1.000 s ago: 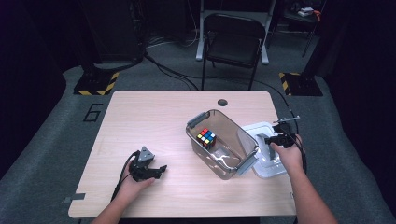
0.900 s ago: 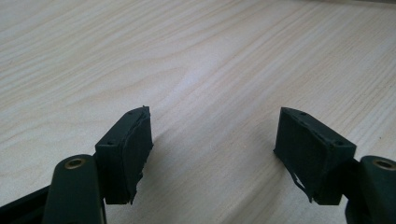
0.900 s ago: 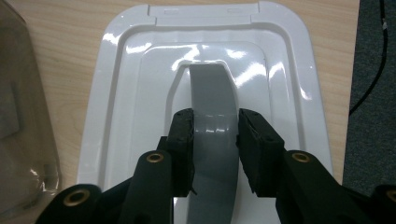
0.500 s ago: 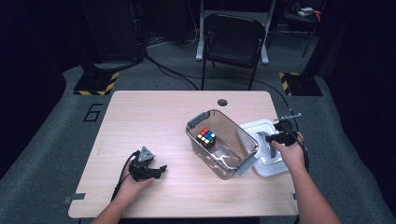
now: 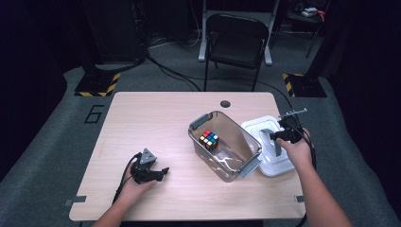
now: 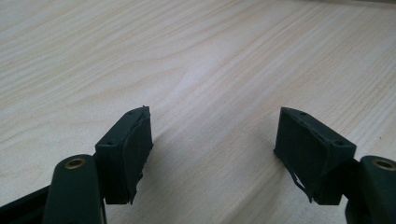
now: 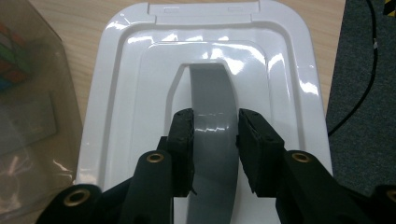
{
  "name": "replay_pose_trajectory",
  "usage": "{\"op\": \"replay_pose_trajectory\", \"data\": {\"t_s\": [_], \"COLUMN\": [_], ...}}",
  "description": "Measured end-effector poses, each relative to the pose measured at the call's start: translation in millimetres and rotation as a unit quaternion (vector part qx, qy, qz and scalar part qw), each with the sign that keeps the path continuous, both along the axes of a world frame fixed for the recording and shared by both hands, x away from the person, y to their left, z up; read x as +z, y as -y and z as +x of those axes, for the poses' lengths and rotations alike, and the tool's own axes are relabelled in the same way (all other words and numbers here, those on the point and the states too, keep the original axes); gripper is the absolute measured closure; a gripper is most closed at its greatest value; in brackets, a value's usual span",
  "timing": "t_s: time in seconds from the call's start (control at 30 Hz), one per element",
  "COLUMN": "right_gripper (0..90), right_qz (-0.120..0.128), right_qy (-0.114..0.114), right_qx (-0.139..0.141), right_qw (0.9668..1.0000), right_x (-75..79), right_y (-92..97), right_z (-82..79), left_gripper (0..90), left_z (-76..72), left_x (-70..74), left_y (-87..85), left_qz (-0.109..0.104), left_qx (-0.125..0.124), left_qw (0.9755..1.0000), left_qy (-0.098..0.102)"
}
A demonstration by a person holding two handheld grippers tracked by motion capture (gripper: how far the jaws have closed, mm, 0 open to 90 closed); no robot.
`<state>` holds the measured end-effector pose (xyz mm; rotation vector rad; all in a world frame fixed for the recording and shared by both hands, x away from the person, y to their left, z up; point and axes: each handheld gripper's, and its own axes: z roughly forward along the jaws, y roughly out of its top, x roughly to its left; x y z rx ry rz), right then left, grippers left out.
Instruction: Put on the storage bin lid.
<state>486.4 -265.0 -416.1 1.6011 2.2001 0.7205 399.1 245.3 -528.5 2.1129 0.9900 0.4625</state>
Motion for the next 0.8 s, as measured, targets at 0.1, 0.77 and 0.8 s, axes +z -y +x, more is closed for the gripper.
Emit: {"op": "replay_pose_trajectory", "data": {"t_s": [0.1, 0.77, 0.8], "right_gripper": [66.9, 67.0, 67.1], "right_qz": [-0.007, -0.016, -0.015], "right_qy": [0.003, 0.016, 0.015], "right_qx": [0.005, 0.018, 0.017], "right_qw": [1.0, 0.9996, 0.9996], "right_x": [7.6, 34.0, 35.6], "right_y": [-1.2, -3.2, -2.9], "right_z": [1.2, 2.6, 2.1], "left_gripper": [27.2, 27.2, 27.1], "left_z": [0.0, -0.2, 0.0], "left_x": [0.0, 0.0, 0.0], "left_y": [0.0, 0.1, 0.0], "left_qz": [0.0, -0.001, 0.0], "left_qx": [0.0, 0.001, 0.0], "left_qw": [1.0, 1.0, 1.0], "left_qy": [0.0, -0.001, 0.0]}}
